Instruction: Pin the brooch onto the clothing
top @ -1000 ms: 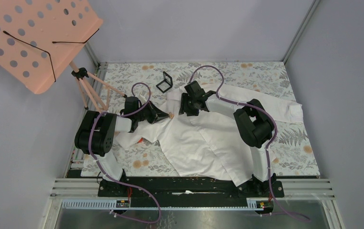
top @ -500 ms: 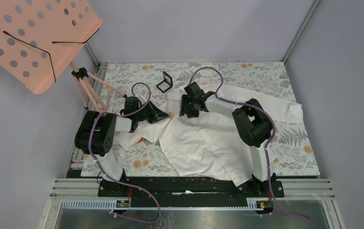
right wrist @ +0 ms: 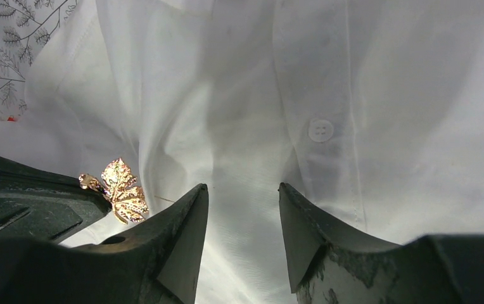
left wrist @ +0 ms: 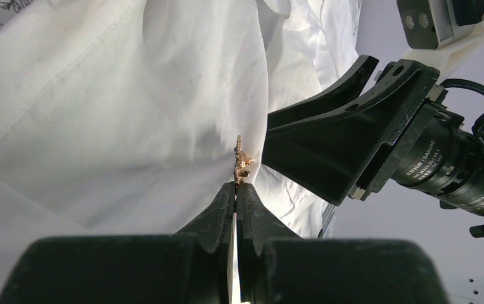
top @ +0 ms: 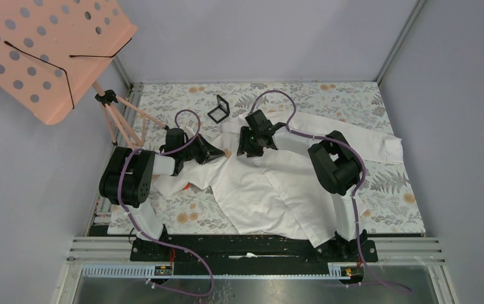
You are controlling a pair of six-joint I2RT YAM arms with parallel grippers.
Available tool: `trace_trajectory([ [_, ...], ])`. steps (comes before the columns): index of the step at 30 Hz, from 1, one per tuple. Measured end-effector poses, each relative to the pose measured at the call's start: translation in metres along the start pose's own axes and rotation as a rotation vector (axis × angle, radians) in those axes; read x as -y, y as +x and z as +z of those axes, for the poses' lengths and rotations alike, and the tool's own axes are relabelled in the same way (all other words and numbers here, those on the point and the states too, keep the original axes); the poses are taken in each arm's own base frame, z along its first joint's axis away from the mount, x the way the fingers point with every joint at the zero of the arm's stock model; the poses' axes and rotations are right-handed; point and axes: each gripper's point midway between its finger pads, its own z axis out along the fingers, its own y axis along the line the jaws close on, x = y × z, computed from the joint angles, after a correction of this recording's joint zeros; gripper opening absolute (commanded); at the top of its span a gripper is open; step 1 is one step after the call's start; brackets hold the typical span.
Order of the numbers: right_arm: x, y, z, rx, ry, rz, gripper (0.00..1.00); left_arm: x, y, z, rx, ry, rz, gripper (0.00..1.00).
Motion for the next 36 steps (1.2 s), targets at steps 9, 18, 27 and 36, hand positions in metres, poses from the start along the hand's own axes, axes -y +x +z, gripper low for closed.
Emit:
trace_trajectory([
  [9, -0.004, 0.001, -0.007, 0.006, -0.026, 0.002, 0.52, -0.001, 0.001, 0.0, -0.003, -0.004, 0.004, 0.0],
  [18, -0.017, -0.004, -0.014, 0.014, -0.081, 0.006, 0.51, -0.003, 0.002, 0.0, -0.01, -0.013, 0.002, 0.0],
  [27, -0.027, -0.005, -0.015, 0.007, -0.128, 0.021, 0.51, -0.002, 0.002, 0.0, -0.011, -0.01, 0.011, 0.0],
  [36, -0.034, -0.006, -0.016, 0.006, -0.16, 0.034, 0.5, -0.001, 0.003, 0.001, -0.012, -0.009, 0.014, 0.0],
])
